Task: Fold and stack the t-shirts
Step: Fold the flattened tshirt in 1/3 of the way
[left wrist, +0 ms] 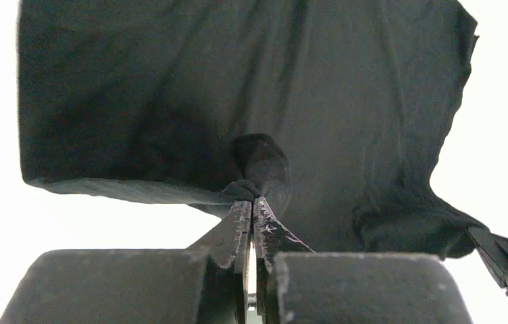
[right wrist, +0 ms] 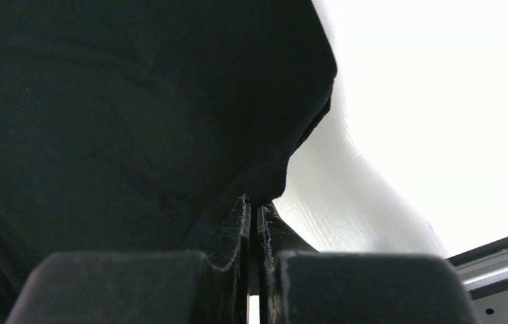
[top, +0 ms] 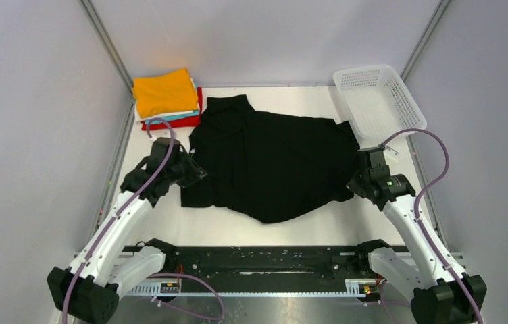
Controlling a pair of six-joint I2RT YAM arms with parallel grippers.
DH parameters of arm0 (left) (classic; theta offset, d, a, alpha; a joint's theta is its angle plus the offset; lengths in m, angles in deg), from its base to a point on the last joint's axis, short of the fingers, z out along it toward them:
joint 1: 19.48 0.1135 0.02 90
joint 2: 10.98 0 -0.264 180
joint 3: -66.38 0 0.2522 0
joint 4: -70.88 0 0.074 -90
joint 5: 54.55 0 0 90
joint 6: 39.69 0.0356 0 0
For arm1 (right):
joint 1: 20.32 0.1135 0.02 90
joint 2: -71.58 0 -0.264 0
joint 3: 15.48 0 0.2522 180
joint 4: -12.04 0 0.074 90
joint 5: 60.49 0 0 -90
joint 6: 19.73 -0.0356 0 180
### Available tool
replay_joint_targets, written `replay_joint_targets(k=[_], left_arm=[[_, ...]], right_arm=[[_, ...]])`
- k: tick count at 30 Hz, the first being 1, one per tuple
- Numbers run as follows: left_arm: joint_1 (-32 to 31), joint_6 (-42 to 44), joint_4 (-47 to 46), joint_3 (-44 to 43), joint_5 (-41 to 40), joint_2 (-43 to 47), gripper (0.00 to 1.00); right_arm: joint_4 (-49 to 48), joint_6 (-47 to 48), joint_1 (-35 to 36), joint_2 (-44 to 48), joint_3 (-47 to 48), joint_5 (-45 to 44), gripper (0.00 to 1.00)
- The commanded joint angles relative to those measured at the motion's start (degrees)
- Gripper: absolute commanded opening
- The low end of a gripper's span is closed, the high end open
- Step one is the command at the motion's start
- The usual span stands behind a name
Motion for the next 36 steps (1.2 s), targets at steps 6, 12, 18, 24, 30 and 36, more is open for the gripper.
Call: replay_joint_targets(k=[6, 12, 18, 24, 30, 36], left_arm=[[5.2, 5.0, -2.0, -6.0, -7.6, 1.4, 0.0], [9.0, 6.9, -11.5, -8.0, -3.9, -5.2, 0.0], [11.9, 9.9, -20.3, -11.2, -3.9, -15.6, 0.0], [13.4, 12.5, -24.6, -19.2, 0.3, -29.3, 0.0], [14.3, 13.3, -21.3, -29.8, 0.7, -44.1, 0.15], [14.2, 13.8, -16.9, -38.0, 5.0, -51.4, 0.73]], right_arm=[[-0.5, 3.9, -1.2, -3.7, 8.1, -7.1, 0.0], [-2.3, 5.8, -2.2, -10.4, 13.2, -8.4, 0.0], [-4.3, 6.7, -4.3, -20.3, 19.0, -7.6, 0.04], [-5.7, 6.1, -6.3, -34.3, 27.5, -4.1, 0.1], [-3.8, 6.2, -7.5, -48.1, 39.4, -4.0, 0.23], [0.4, 7.3, -7.6, -53.1, 45.6, -5.2, 0.59]])
